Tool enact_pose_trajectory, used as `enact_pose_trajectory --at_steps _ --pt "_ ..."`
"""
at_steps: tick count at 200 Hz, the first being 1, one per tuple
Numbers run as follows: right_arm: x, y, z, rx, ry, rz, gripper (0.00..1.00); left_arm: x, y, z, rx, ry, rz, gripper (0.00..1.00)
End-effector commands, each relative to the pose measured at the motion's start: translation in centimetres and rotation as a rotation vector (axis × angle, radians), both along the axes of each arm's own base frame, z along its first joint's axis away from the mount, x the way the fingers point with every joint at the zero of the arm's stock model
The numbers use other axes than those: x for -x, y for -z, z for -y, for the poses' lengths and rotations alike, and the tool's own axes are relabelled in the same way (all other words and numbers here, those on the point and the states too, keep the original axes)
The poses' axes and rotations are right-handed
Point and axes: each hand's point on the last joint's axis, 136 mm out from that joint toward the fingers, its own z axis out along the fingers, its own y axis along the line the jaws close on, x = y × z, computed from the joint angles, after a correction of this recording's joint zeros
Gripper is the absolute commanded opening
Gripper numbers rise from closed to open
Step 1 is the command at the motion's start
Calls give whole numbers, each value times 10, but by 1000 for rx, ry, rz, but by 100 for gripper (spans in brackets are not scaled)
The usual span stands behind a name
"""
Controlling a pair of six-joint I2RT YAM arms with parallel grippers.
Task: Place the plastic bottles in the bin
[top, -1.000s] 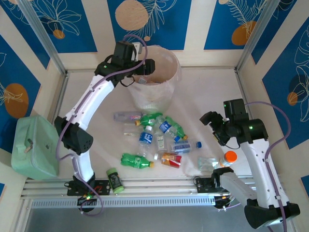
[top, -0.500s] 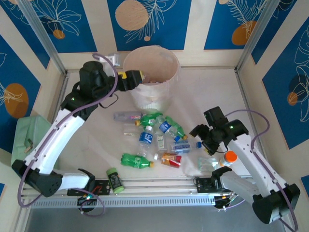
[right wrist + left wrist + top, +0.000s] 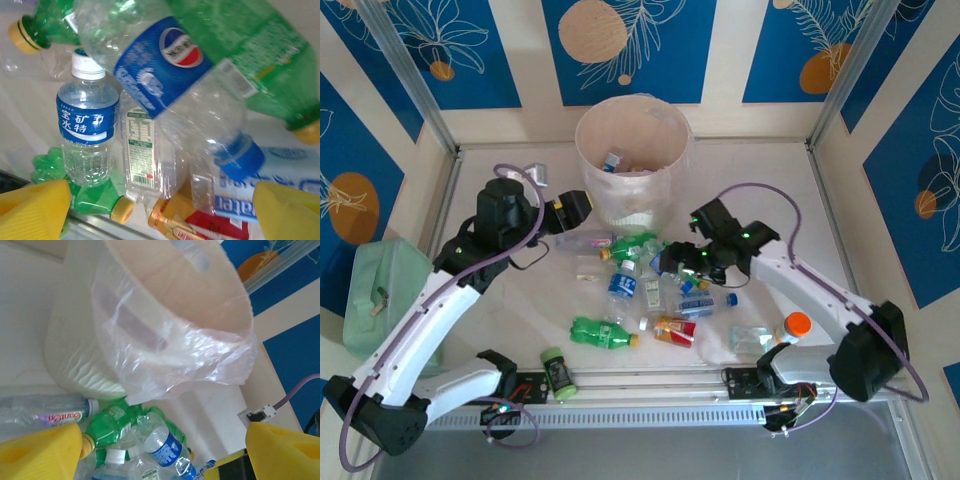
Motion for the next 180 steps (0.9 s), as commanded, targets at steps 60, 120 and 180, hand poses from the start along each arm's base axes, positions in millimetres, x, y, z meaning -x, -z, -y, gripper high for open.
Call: enact_pose_trajectory --at_steps 60,120,180 --pt "-35 23 -8 283 -116 113 99 4 16 -12 26 -59 -54 83" --pt "-47 41 -17 317 -124 102 95 2 18 -13 33 -65 -57 83" --pt "-50 55 -16 366 -127 91 85 1 19 -13 38 -62 -60 83"
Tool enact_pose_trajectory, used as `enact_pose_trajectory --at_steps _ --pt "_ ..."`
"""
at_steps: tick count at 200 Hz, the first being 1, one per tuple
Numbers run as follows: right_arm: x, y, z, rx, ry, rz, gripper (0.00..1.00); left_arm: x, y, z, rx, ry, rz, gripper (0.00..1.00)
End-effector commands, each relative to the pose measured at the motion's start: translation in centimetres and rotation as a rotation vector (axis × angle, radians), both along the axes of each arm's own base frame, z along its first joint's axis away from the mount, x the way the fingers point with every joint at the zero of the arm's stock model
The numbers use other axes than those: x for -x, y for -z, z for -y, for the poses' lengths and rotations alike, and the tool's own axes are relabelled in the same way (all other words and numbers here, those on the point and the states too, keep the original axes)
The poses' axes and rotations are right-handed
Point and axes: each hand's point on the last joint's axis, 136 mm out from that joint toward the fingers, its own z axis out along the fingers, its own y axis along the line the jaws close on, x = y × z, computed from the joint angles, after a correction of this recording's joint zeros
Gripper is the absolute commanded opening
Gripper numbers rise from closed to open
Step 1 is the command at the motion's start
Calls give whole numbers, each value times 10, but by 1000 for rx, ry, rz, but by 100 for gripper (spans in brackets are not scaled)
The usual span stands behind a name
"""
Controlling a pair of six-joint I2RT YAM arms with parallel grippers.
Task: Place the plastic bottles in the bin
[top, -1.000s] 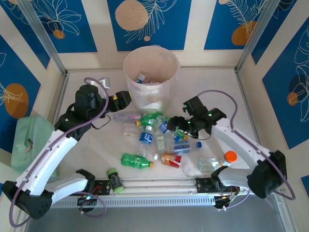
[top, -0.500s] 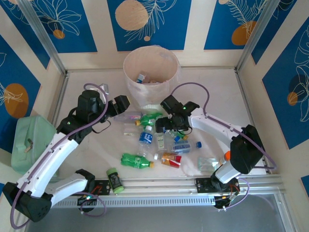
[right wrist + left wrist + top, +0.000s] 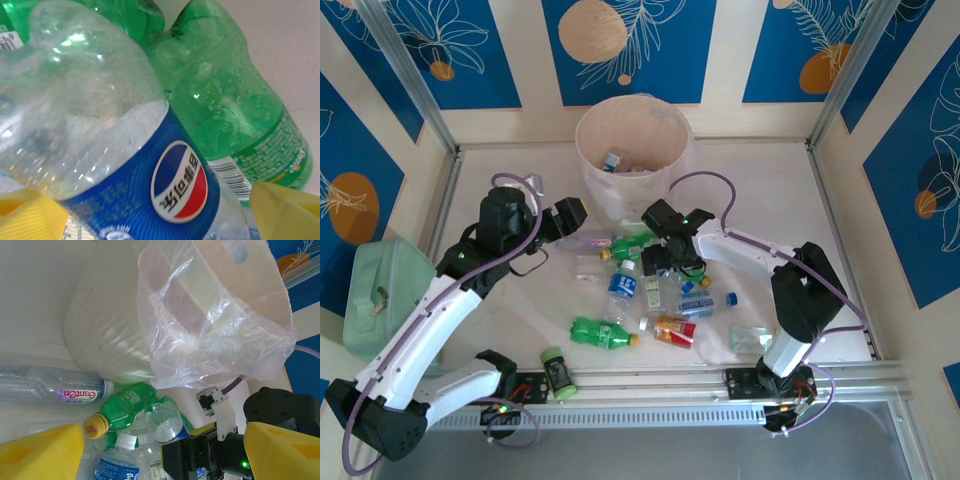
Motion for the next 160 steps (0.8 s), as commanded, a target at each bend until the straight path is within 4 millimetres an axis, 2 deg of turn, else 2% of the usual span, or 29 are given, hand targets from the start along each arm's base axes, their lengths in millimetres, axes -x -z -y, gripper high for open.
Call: enact_pose_trajectory --at_steps 1,57,79,99,135,160 --pt "-6 -5 -3 13 -8 29 85 -1 -1 -4 16 -12 0 83" --pt "0 0 3 19 2 25 74 -2 0 -3 23 -10 -2 83" --pt "2 -7 8 16 19 39 75 -2 0 -3 23 -10 0 83" --pt "5 -22 15 2 58 55 80 -2 -1 -3 24 -11 0 83" --pt "25 -53 57 58 252 48 85 -2 0 -4 24 -14 3 83" --pt "63 -53 103 148 521 -54 85 -4 0 -3 31 -11 3 83"
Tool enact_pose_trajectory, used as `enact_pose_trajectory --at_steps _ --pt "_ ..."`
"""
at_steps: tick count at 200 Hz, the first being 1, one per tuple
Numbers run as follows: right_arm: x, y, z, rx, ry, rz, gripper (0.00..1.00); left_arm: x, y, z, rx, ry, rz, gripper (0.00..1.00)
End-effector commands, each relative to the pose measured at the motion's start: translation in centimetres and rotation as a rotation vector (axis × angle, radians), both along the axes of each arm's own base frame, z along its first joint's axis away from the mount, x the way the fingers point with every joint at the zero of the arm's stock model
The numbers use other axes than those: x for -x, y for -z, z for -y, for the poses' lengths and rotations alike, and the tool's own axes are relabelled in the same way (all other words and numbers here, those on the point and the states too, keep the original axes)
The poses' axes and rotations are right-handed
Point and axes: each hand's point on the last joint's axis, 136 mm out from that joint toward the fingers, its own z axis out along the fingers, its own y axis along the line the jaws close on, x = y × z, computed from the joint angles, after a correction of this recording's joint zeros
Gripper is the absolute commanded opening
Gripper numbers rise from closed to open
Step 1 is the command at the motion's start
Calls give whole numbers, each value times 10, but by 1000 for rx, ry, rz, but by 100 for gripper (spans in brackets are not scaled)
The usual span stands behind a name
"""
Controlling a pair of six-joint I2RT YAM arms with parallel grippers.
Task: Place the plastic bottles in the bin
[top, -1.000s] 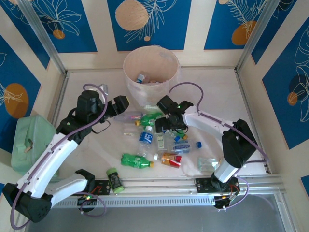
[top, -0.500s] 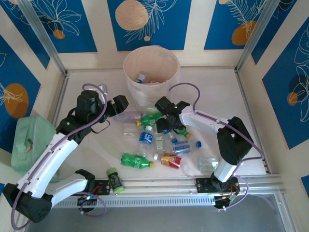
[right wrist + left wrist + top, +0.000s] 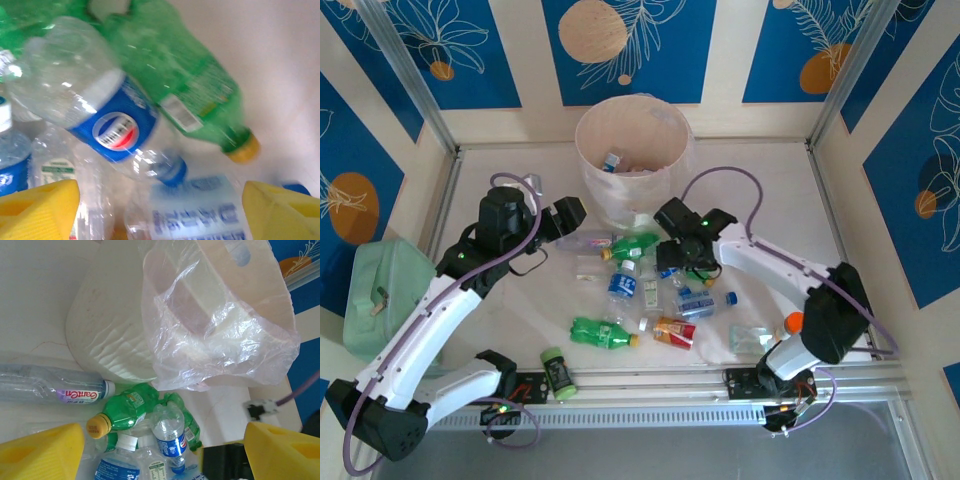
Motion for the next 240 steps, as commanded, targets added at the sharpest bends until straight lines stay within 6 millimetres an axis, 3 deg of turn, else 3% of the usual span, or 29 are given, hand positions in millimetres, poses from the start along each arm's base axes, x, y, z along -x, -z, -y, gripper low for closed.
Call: enact_pose_trajectory --at_steps 1,17,36,80,109,146,240 --pt "42 -2 55 110 301 -118 85 -2 -2 -1 25 -3 9 83" --pt "65 8 71 108 437 -189 85 -3 -2 0 33 -4 10 83" --pt "79 20 71 8 537 -235 85 -2 -1 1 38 1 6 83" --pt "74 37 59 -238 668 -287 86 0 -2 2 38 16 11 85" --pt "72 43 53 -260 717 -327 89 1 0 3 41 23 9 86" --pt "84 57 58 -212 824 -385 88 0 1 4 43 27 10 86" --pt "63 96 59 -302 856 -383 87 -3 5 9 44 43 -4 86"
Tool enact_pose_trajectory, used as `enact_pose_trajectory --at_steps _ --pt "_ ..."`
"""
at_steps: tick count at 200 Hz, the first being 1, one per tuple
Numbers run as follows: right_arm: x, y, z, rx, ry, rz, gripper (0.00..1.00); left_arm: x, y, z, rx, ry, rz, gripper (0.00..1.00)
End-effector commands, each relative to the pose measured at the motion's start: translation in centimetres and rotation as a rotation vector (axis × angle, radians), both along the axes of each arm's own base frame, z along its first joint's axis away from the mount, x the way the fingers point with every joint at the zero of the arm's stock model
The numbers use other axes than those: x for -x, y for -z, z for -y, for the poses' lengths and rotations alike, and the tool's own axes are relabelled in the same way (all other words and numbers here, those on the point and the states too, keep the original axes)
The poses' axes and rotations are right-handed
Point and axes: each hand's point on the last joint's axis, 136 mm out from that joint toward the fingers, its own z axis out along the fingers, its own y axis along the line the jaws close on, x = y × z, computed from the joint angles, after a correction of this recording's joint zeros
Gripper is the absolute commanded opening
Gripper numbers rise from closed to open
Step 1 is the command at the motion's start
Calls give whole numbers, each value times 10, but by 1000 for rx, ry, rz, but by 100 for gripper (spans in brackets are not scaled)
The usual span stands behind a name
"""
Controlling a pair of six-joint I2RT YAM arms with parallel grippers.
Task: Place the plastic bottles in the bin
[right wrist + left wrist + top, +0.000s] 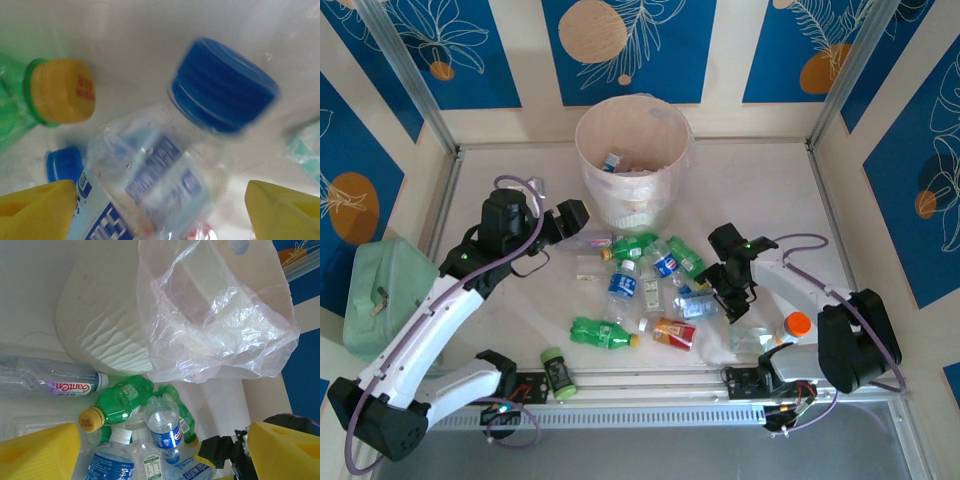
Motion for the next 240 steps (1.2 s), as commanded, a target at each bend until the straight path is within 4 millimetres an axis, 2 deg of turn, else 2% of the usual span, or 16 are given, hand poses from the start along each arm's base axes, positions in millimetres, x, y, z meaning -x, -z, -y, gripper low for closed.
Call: enact_pose_trajectory --at_steps 1,23,77,99,127,162,178,196,224,240 --pt "0 9 -3 -21 13 -22 87 -5 -1 2 15 8 15 86" --pt "-6 12 -3 -18 13 -16 85 -6 -2 3 20 10 13 86" --pt "-15 14 5 16 -9 1 68 -7 -3 3 21 11 16 86" --pt "-19 4 9 36 -28 31 62 -8 -6 5 27 15 20 86" --pt "-25 -20 15 64 -60 102 59 -8 -13 11 40 44 32 88" --pt "-33 -68 23 99 -134 242 55 -6 -30 34 105 172 69 92" --pt "-40 -102 23 115 -198 357 53 -2 -41 50 149 261 90 94" --pt "-49 -150 20 131 -267 503 53 6 -51 69 174 363 116 99" --pt "-63 -223 -4 89 -396 711 53 24 -61 103 170 502 163 100" --pt "-70 -256 -22 60 -461 785 53 38 -70 126 181 586 200 100"
